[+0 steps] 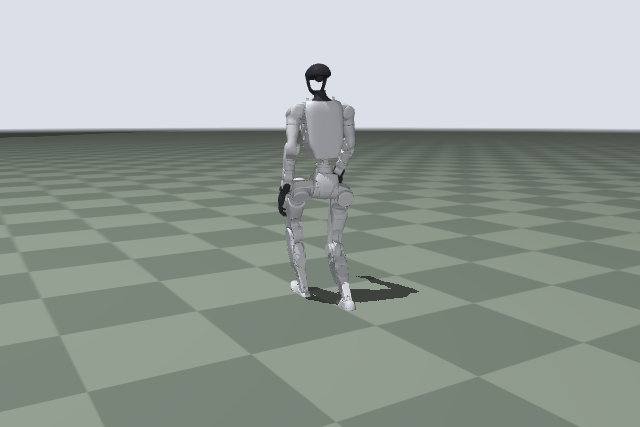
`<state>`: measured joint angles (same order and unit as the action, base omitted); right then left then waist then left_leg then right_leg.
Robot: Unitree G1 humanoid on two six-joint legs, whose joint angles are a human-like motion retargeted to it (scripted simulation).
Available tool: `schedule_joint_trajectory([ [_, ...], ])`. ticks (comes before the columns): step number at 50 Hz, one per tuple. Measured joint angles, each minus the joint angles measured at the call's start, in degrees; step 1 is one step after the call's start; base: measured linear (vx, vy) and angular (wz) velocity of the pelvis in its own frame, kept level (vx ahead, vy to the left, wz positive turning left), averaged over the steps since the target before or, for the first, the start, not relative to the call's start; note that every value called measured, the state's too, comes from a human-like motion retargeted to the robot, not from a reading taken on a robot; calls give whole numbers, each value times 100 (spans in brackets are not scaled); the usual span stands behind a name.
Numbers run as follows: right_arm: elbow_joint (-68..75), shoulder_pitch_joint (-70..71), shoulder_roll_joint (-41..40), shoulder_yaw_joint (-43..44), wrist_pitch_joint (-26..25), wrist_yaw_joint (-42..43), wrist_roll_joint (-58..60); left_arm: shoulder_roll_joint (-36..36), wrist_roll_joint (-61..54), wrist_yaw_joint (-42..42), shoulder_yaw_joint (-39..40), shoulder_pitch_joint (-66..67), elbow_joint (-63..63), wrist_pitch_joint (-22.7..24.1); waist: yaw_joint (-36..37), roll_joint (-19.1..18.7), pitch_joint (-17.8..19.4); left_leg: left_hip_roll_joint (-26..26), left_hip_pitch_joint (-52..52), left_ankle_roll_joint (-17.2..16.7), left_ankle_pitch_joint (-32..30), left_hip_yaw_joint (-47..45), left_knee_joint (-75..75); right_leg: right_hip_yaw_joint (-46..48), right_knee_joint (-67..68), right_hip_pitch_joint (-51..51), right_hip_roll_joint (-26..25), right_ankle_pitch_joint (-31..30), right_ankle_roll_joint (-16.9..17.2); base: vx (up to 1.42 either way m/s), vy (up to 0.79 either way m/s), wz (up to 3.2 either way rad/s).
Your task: Walk
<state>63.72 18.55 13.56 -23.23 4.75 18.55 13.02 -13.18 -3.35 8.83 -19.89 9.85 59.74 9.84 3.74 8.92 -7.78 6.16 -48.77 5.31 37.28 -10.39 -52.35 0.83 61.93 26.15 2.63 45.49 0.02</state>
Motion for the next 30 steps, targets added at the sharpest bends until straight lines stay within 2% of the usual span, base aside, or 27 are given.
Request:
schedule_joint_trajectory([
  [3,50,-127,-75,-44,-20,-105,54,2,16,27,-80,-9,51,14,-143,205,-68,422,183,150,-188,-54,169,-155,383,-197,334,79,149,3,5,30],
  [5,164,-313,-128,-109,-51,-191,88,24,68,58,-164,-43,82,13,-240,321,-75,630,199,274,-223,-128,-275,-227,897,-330,548,33,310,4,4,31],
  [7,363,-492,-200,-139,-60,-387,71,-10,106,112,-215,-189,163,5,-357,610,17,1088,736,468,-246,-218,-23,-371,1411,-543,979,-575,644,5,7,30],
  [10,619,-759,-293,-188,-95,-622,35,-48,156,203,-241,-420,159,-9,-548,883,153,1557,1317,717,-120,-346,176,-559,2658,-252,1548,-2169,1027,-2,8,8],
  [12,722,-871,-312,-197,-120,-682,85,-113,189,291,-247,-628,139,-15,-683,926,225,1681,1733,820,38,-372,366,-650,3321,169,1830,-2671,951,-1,10,-23],
  [15,769,-1027,-285,-183,-133,-648,190,-226,195,454,-228,-962,112,-43,-864,837,327,1679,2385,855,285,-322,650,-658,3815,861,2067,-2368,561,1,8,-41],
  [18,722,-1193,-222,-123,-123,-563,218,-324,96,627,-105,-1273,46,-73,-998,632,413,1535,2963,790,503,-242,909,-450,3483,1506,1942,-1629,273,2,3,-38],
  [20,691,-1307,-184,-41,-124,-509,185,-374,16,738,-8,-1455,-37,-56,-1073,522,436,1466,3274,720,546,-199,1143,-298,2887,1890,1761,-1287,247,1,-1,-10],
  [26,759,-1653,-95,205,-114,-479,75,-483,54,931,160,-1731,-363,120,-994,184,247,1191,3851,535,501,-20,1900,-227,240,2534,648,-1096,734,0,0,0],
  [30,927,-1819,-91,270,-122,-487,60,-415,89,909,177,-1631,-505,193,-853,63,190,1046,4057,416,625,137,1573,-236,-81,2376,320,-1152,732,0,0,0],
])
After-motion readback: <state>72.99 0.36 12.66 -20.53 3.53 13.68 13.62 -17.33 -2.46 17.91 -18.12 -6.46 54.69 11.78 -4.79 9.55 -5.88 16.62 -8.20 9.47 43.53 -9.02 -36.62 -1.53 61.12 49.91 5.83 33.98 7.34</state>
